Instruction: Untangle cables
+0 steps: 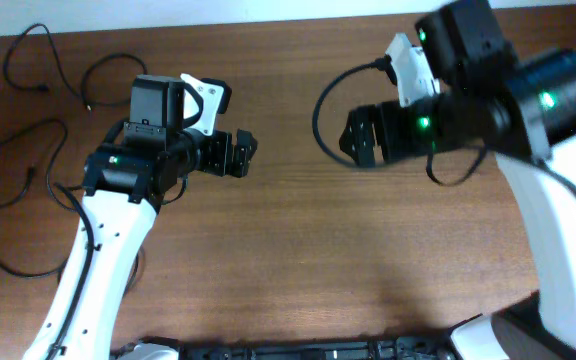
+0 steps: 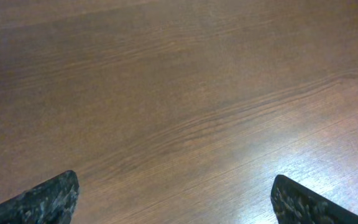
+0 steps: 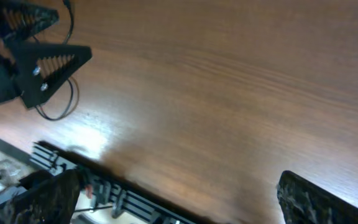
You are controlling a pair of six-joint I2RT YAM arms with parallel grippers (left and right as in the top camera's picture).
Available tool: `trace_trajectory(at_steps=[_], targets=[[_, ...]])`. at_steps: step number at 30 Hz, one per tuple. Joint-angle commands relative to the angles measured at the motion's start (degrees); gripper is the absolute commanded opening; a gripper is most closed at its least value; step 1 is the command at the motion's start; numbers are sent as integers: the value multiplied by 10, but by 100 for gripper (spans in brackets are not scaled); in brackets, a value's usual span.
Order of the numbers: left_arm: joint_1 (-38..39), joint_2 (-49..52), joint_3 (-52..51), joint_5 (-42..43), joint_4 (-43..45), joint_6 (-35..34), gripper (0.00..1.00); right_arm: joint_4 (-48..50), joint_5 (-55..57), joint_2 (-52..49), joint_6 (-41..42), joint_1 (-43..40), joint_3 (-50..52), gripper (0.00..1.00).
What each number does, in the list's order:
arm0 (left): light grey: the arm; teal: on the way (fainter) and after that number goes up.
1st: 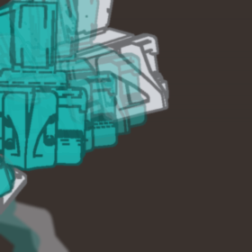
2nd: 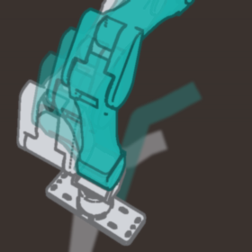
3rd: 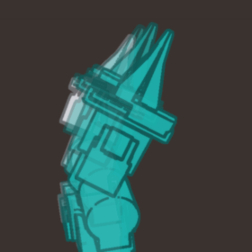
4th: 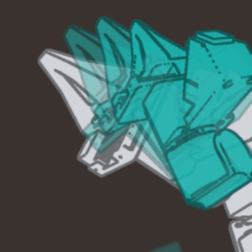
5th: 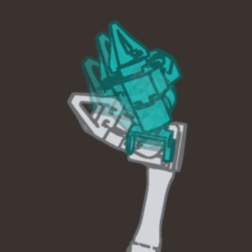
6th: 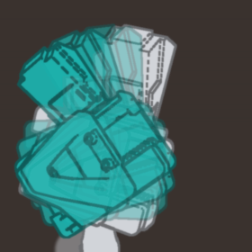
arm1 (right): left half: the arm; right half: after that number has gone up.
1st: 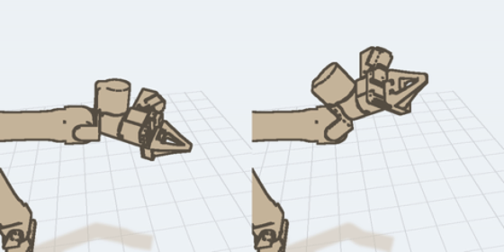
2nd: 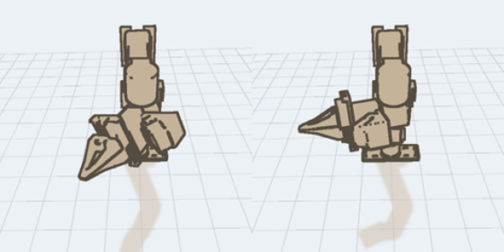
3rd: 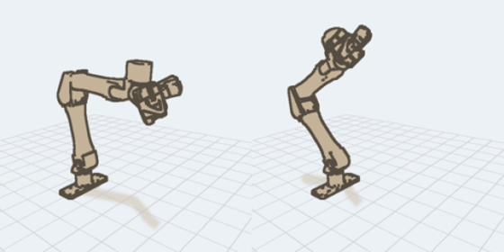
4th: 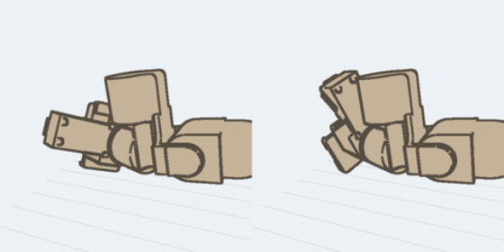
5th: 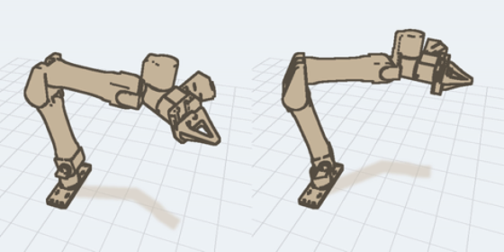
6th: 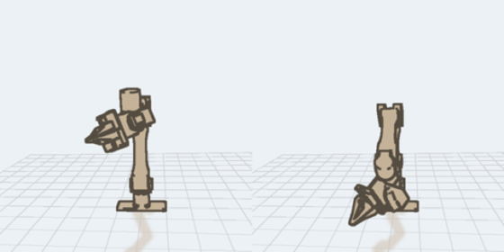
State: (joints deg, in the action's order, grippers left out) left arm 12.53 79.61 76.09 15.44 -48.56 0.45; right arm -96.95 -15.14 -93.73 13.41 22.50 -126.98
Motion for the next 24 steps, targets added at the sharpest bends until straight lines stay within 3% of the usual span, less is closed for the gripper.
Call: trace_trajectory(at_steps=[1, 6, 12, 24], targets=[[1, -5, 10, -7, -1, 5, 99, -4, 61, 67, 10, 67, -6, 98], [1, -5, 10, -7, -1, 5, 99, -4, 84, 155, 10, 117, 4, 98], [1, -5, 10, -7, -1, 5, 99, 28, 127, 319, 10, 116, 201, 98], [1, -5, 10, -7, -1, 5, 99, 12, 143, 228, 5, 116, 223, 98]])
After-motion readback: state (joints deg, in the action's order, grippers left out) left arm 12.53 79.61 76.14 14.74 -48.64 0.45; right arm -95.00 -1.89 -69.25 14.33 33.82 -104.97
